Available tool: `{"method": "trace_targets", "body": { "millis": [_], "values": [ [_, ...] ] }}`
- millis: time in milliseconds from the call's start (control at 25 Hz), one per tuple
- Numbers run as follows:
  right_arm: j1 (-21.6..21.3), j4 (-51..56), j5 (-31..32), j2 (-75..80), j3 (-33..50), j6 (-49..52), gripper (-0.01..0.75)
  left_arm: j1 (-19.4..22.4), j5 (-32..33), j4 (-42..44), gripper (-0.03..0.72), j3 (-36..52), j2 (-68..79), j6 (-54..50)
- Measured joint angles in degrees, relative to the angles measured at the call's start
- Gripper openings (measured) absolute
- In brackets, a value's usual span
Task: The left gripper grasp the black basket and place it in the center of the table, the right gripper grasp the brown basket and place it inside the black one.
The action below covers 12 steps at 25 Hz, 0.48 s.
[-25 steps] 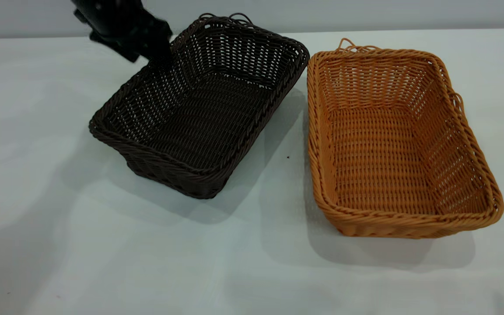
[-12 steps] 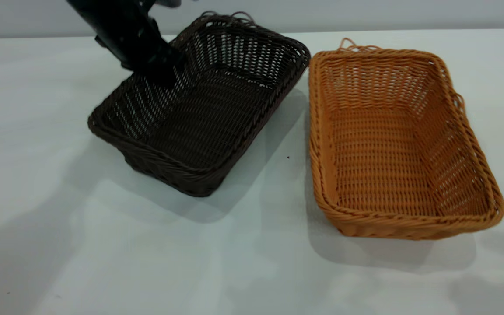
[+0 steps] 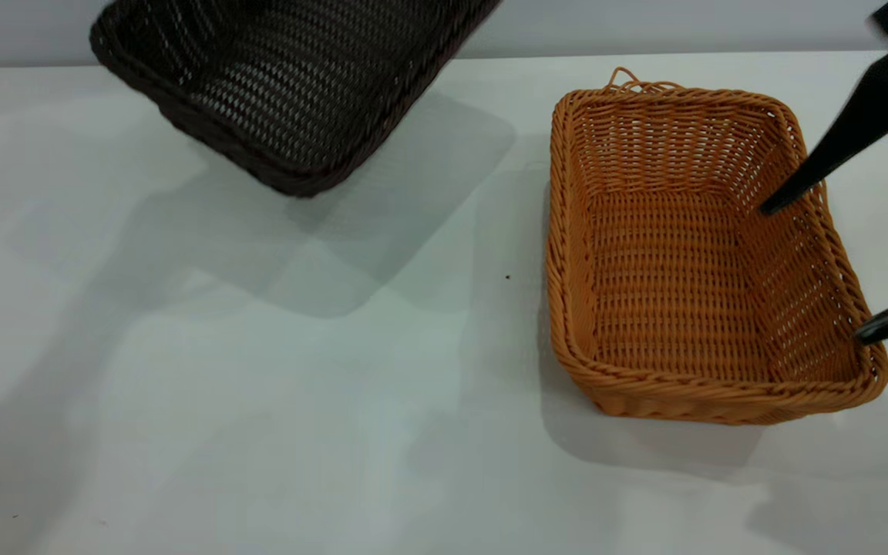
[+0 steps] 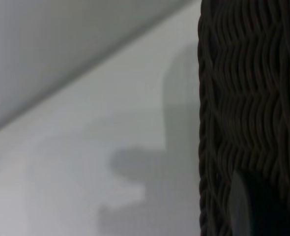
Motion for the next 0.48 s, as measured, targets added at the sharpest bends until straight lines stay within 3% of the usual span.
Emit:
{"method": "trace_targets", "body": {
  "millis": [480],
  "values": [
    [0.0, 12.2, -5.0, 22.5, -0.6, -10.5, 0.565, 0.0, -0.9, 0.2, 0.078, 0.0, 0.0, 0.1]
  ]
}}
